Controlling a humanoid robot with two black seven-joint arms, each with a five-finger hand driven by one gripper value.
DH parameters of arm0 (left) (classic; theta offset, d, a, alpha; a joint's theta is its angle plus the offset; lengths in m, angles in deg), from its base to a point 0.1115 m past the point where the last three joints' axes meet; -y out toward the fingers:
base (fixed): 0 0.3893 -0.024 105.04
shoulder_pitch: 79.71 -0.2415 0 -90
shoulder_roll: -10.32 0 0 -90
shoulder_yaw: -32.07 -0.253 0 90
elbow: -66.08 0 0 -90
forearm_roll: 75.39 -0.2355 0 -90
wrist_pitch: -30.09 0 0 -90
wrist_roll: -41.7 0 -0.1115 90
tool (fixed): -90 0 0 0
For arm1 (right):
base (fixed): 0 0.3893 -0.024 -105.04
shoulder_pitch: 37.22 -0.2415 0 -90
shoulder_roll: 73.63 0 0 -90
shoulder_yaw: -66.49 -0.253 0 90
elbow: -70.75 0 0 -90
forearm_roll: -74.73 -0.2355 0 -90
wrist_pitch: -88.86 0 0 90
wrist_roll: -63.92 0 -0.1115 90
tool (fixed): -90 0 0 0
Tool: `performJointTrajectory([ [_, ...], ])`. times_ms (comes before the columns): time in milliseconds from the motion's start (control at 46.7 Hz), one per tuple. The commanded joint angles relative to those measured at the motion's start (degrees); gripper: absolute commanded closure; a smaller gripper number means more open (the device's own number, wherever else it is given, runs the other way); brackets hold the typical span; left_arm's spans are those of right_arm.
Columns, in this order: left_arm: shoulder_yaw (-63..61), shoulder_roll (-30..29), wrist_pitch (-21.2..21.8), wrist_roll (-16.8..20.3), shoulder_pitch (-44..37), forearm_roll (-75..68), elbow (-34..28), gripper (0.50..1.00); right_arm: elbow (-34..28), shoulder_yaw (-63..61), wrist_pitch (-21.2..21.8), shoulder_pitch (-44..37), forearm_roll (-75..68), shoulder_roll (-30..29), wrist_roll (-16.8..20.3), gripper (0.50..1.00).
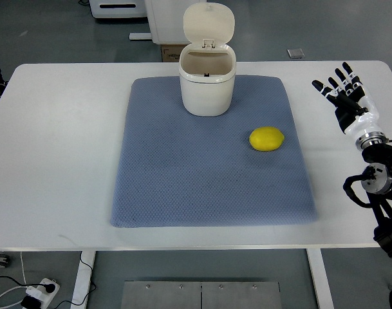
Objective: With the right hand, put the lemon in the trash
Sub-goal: 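Rotate the right hand palm-down and open its fingers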
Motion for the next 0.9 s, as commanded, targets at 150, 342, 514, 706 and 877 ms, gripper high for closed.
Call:
performJointTrajectory([
  [150, 0.0, 0.0, 0.0, 0.0, 0.0, 0.0, 0.0, 0.500, -0.3, 0.5, 0.2, 0.3, 0.1, 0.5, -0.1, 0.500],
  [342, 0.0, 0.0, 0.0, 0.0, 0.0, 0.0, 0.0, 0.500, -0.3, 5.5, 0.5, 0.5, 0.6, 3.5, -2.9, 0.500],
  [514, 0.0, 0.0, 0.0, 0.0, -0.1, 0.0, 0.0, 0.500, -0.2, 10.8, 0.5, 0.2, 2.6, 6.0, -5.4, 0.500],
  [706, 0.0, 0.0, 0.0, 0.0, 0.0, 0.0, 0.0, 0.500, 0.1, 17.0, 0.5, -0.2, 3.3, 8.2, -7.9, 0.500],
  [877, 0.0, 0.0, 0.0, 0.0, 0.0, 0.0, 0.0, 0.500, 1.4, 22.5, 0.4, -1.7, 3.1, 10.3, -10.6, 0.500],
])
